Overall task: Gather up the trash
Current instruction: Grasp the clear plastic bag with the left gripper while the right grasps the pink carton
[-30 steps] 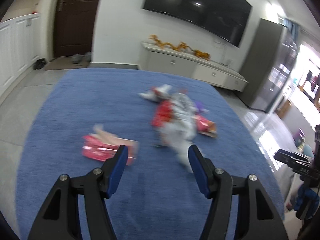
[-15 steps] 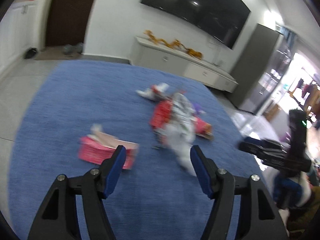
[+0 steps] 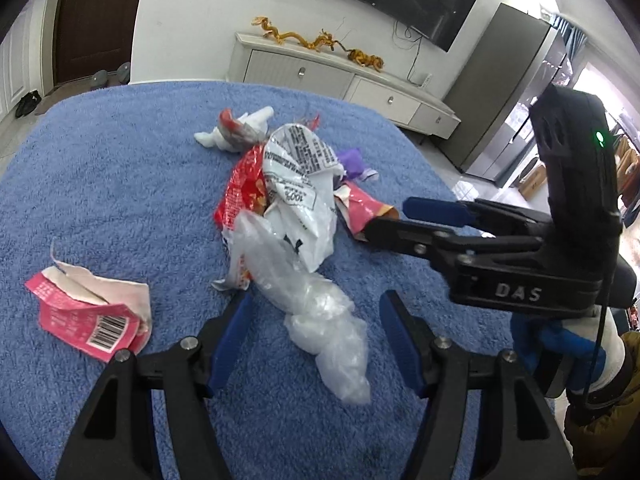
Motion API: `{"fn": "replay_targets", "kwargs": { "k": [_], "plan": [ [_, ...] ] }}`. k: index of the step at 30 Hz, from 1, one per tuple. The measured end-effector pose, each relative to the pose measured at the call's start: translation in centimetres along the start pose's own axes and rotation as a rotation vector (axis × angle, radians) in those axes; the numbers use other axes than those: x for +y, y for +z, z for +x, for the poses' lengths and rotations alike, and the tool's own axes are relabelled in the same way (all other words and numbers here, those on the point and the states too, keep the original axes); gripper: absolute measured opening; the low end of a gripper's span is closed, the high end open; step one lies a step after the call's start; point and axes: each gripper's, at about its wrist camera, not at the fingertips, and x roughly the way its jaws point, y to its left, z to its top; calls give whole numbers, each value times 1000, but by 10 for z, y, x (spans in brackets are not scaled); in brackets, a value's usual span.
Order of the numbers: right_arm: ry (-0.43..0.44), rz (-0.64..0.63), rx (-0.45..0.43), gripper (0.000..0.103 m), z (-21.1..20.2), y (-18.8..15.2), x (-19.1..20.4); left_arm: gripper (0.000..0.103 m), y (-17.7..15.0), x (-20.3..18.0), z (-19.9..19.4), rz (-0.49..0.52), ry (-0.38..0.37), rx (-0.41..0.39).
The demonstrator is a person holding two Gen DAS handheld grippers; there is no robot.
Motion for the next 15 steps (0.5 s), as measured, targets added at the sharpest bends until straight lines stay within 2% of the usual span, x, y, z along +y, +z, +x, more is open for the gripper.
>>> {"fn": "replay_targets", "kwargs": {
  "k": [3, 5, 6, 9, 15],
  "plan": [
    [13, 8, 13, 59, 14, 2, -4, 55, 0, -1, 7, -5, 19, 10],
    [17, 11, 18, 51, 19, 1, -6, 48, 0, -3, 8, -2, 26, 5],
    [20, 12, 22, 41, 21, 0, -6, 42, 0, -3, 9, -10, 21, 8],
    [23, 16, 14, 37, 18, -6, -8, 30, -2, -1, 5, -28, 7, 14],
    [36, 48, -22, 33, -14, -22, -13, 27, -16, -4, -7, -31, -23, 33]
  ]
}}
